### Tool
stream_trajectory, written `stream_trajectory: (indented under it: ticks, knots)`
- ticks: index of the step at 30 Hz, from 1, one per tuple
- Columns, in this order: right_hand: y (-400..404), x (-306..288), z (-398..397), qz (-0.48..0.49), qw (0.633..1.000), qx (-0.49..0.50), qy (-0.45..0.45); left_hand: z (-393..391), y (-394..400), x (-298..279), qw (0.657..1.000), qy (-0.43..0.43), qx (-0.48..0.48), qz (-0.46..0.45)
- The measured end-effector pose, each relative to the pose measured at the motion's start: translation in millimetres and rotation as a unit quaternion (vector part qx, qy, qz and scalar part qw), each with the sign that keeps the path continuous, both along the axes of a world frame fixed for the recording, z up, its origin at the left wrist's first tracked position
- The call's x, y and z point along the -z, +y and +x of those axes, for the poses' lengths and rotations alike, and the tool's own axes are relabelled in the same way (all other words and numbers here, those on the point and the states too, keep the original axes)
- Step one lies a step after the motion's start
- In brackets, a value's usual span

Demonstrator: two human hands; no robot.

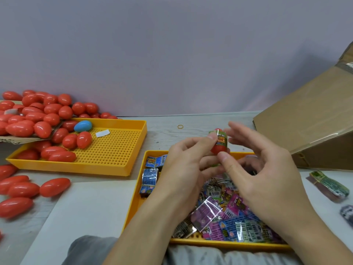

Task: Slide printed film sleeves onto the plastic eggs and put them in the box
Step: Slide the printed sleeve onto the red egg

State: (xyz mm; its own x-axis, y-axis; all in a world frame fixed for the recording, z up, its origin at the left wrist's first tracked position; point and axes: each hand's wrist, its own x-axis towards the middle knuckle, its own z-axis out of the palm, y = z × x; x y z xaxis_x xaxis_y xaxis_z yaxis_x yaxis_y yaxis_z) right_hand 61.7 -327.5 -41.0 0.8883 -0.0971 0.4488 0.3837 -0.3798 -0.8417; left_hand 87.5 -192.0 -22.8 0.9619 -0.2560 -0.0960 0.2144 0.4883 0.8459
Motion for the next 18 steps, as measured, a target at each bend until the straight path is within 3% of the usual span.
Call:
stream_trajectory:
  ticks: [4, 6, 9, 13, 16, 18]
  knots:
    - [2.1, -0.2, 0.4, -0.006, 0.999, 0.028, -0.016, 1.3, 0.9, 2.7, 0.997, -0.022, -0.074, 0.027]
    - [3.6, -0.8, -0.7, -0.021, 0.999, 0.037, -0.013, 0.5, 2.3, 5.1, 0.987, -0.073, -0.114, 0.091]
    - [4.5, -1.8, -1.9, -0.045, 0.998, 0.049, -0.009, -1.0, 4.3, 6.0, 0.942, -0.162, -0.173, 0.238]
    - [5.8, -4.8, -3.2, -0.063, 0.996, 0.059, -0.003, -2.1, 5.1, 5.1, 0.896, -0.222, -0.22, 0.314]
    - [6.7, -5.4, -3.1, -0.073, 0.996, 0.057, 0.003, -2.0, 5.7, 5.9, 0.893, -0.228, -0.219, 0.321]
    - [6.7, -5.2, -2.1, -0.071, 0.996, 0.057, 0.005, -1.4, 5.1, 4.2, 0.918, -0.2, -0.199, 0.28]
